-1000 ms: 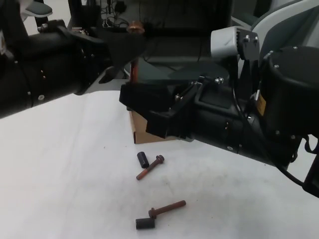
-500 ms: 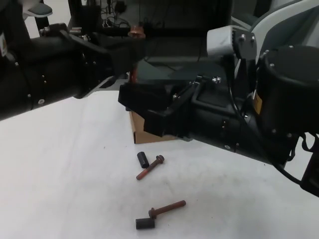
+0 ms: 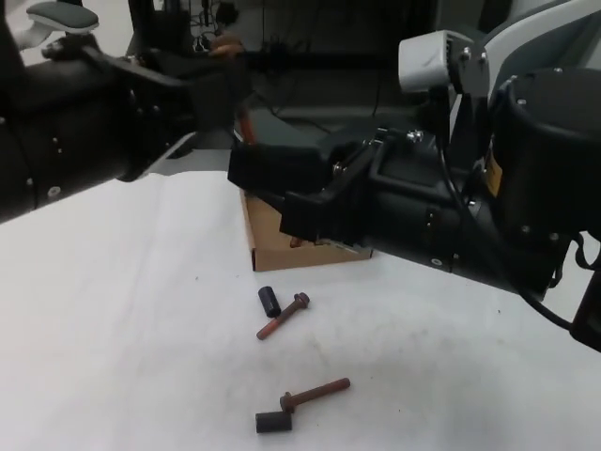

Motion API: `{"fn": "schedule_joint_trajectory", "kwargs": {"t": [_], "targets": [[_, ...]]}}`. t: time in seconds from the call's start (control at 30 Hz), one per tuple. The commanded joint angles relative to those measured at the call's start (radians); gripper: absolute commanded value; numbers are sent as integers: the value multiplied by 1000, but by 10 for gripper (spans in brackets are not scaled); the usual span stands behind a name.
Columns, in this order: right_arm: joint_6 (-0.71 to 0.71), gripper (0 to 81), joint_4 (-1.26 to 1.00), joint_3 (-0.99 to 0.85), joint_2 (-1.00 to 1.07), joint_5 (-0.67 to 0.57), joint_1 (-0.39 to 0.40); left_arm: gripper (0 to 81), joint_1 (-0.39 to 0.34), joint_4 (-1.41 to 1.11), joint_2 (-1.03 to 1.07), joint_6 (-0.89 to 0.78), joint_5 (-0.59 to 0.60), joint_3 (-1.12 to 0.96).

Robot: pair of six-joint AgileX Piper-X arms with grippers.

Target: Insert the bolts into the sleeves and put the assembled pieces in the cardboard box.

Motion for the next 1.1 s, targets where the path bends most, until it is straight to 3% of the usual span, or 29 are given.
{"fn": "schedule_joint_trajectory", "kwargs": {"t": [0.0, 0.3, 0.73, 1.07], "targets": [[9, 6, -19, -12, -6, 51, -19, 17, -2, -25, -21, -34, -10, 28], [9, 6, -19, -12, -6, 51, -19, 17, -59, -41, -21, 1, 26, 65], [-101, 6, -19, -13, -6, -55, -19, 17, -59, 21, -21, 0, 34, 65], [-112, 6, -19, -13, -6, -67, -19, 17, -59, 28, -21, 9, 55, 65]]}}
